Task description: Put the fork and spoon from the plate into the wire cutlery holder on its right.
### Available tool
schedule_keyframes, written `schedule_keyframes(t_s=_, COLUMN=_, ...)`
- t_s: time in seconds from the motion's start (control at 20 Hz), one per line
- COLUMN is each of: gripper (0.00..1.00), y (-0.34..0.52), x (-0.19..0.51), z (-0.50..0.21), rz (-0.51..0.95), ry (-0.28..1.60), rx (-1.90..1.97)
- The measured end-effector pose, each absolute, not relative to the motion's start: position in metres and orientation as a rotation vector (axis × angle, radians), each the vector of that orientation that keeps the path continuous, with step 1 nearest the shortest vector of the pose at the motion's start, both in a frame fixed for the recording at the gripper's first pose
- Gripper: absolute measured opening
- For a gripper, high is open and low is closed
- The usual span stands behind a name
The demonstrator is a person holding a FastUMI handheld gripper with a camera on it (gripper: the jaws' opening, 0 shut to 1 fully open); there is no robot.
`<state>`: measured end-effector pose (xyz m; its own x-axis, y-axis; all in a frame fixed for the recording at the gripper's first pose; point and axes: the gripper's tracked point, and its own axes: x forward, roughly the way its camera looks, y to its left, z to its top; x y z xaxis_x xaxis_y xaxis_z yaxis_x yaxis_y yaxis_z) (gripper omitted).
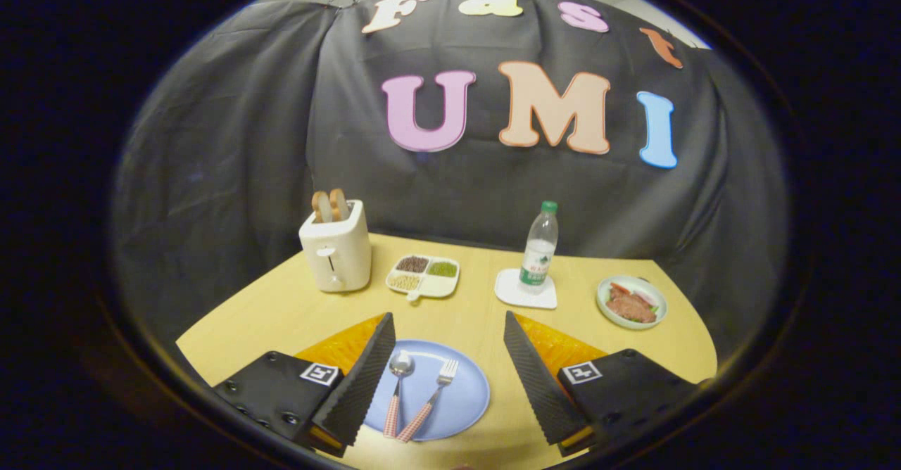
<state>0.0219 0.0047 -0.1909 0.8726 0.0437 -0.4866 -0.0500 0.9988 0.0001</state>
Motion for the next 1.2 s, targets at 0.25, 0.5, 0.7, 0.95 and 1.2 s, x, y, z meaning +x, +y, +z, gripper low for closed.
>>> schedule_keyframes(t_s=0.25, gripper=0.99, y=0.006, x=0.011, z=-0.246, rz=0.064, ry=0.649, rx=-0.055)
schedule_keyframes(t_s=0.5, gripper=0.99, y=0.007, x=0.0, z=-0.292, rz=0.086, ry=0.78, rx=-0.098)
schedule_keyframes(t_s=0.7, gripper=0.99, y=0.007, x=-0.008, z=-0.314, rz=0.108, ry=0.847, rx=-0.176)
schedule_keyframes(t_s=0.95, gripper=0.99, y=0.008, x=-0.019, z=-0.331, rz=0.122, ry=0.921, rx=-0.213)
schedule_keyframes(t_s=1.2, gripper=0.9, y=0.012, x=-0.027, z=-0.341, rz=0.143, ry=0.984, rx=-0.199)
